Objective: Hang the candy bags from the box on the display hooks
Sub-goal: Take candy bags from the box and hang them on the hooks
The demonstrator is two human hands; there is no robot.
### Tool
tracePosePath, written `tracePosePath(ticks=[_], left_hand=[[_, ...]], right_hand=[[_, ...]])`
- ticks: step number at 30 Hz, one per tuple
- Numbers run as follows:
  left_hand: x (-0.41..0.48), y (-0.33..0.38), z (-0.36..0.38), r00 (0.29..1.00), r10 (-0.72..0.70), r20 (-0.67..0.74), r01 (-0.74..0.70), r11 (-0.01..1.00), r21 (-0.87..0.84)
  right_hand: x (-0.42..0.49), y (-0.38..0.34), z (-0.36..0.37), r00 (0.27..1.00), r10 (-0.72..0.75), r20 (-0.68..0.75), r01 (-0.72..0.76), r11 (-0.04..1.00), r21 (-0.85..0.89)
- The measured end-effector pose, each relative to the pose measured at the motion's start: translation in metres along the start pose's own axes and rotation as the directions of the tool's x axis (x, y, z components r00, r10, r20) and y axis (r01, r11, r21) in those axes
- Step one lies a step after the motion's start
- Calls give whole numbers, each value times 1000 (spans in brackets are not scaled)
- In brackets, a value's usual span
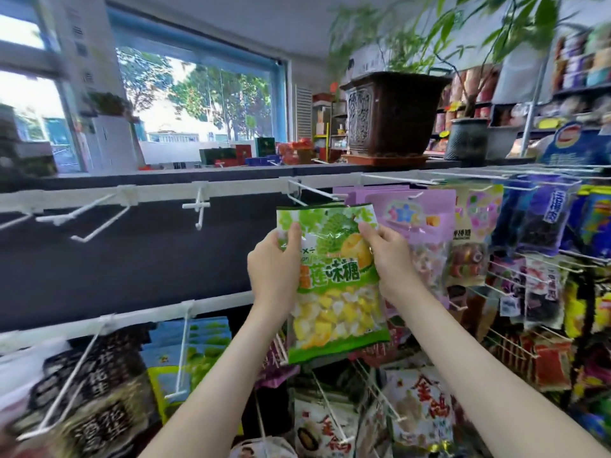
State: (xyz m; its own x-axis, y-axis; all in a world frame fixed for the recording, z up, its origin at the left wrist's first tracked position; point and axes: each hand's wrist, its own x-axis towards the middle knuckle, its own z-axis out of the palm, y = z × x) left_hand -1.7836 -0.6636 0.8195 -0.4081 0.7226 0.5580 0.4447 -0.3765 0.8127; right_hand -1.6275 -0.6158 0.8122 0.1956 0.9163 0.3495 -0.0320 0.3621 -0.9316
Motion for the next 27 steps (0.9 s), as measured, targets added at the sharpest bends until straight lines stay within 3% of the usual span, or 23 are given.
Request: tracePosePath(ticks=[7,15,21,24,27], left_hand=[[19,-13,8,998,59,30,-62,991,118],[32,-32,5,997,19,70,-26,995,99],[46,-43,8,995,-1,103,-25,968,250],[43,-47,15,990,141,13,-137,928,346],[27,-54,27,920,373,-121,-278,836,473]], right_hand=[[18,8,5,1000,-22,1,22,1000,-5],[25,19,21,1000,-25,16,25,999,-28],[35,22,29,997,-78,-9,77,989,-128],[38,22,29,990,-136,-28,128,973,-194],[33,24,23,984,-178,-27,162,943,-291]])
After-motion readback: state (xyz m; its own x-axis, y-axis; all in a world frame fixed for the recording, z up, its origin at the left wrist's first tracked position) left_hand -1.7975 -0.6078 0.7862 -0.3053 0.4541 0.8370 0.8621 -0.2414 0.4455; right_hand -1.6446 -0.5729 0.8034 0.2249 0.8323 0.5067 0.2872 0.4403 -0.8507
